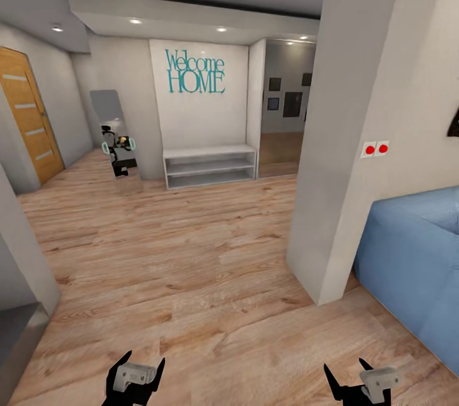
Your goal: Put the three can of soda from the living room inside the tash can in the kitchen.
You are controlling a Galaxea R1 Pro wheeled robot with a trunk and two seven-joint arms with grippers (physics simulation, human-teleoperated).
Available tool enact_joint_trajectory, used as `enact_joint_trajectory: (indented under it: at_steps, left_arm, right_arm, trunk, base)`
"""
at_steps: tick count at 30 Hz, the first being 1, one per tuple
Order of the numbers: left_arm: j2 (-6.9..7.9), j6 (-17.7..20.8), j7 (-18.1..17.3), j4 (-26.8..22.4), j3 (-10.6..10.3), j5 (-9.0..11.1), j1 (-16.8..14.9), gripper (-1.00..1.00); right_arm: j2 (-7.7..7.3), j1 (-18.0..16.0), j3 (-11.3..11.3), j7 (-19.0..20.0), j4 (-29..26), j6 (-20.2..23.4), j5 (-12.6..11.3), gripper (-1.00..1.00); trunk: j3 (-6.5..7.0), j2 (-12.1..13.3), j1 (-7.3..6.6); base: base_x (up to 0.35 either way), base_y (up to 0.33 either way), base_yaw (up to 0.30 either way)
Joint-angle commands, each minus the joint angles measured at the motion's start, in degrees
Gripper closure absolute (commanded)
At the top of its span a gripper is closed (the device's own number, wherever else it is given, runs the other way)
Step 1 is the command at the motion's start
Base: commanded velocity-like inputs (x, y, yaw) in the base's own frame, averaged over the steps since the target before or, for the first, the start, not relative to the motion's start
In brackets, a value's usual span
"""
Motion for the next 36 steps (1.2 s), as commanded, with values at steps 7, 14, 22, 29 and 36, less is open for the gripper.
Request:
enact_joint_trajectory:
  at_steps: [7, 14, 22, 29, 36]
  left_arm:
    - [-0.01, -0.1, 0.0, -0.1, 0.0, 0.0, 0.0, -1.00]
    - [-0.01, -0.1, 0.0, -0.1, 0.0, 0.1, 0.0, -1.00]
    - [-0.01, -0.1, 0.0, 0.0, 0.0, 0.0, 0.0, -1.00]
    - [-0.01, -0.1, 0.0, 0.0, 0.0, 0.0, 0.0, -1.00]
    - [-0.01, -0.1, 0.0, 0.0, 0.0, 0.0, 0.0, -1.00]
  right_arm:
    - [0.20, 0.0, 0.0, 0.0, 0.0, -0.1, 0.1, -1.00]
    - [0.25, 0.0, 0.0, 0.3, 0.0, -0.1, 0.2, -1.00]
    - [0.65, 0.0, 1.0, 0.0, 0.0, -0.1, 0.2, -1.00]
    - [0.61, 0.0, 1.1, 0.0, 0.0, -0.2, -0.2, -1.00]
    - [0.61, 0.0, 1.0, 0.0, 0.0, -0.2, -0.4, -1.00]
  trunk:
    - [0.45, 0.0, 0.00]
    - [0.63, 0.0, 0.00]
    - [0.65, 0.0, 0.00]
    - [0.78, 0.0, 0.00]
    - [1.04, 0.0, 0.00]
  base:
    - [0.000, 0.000, -0.171]
    - [0.000, 0.000, -0.083]
    - [0.000, 0.000, -0.018]
    - [0.000, 0.000, -0.185]
    - [0.000, 0.000, -0.234]
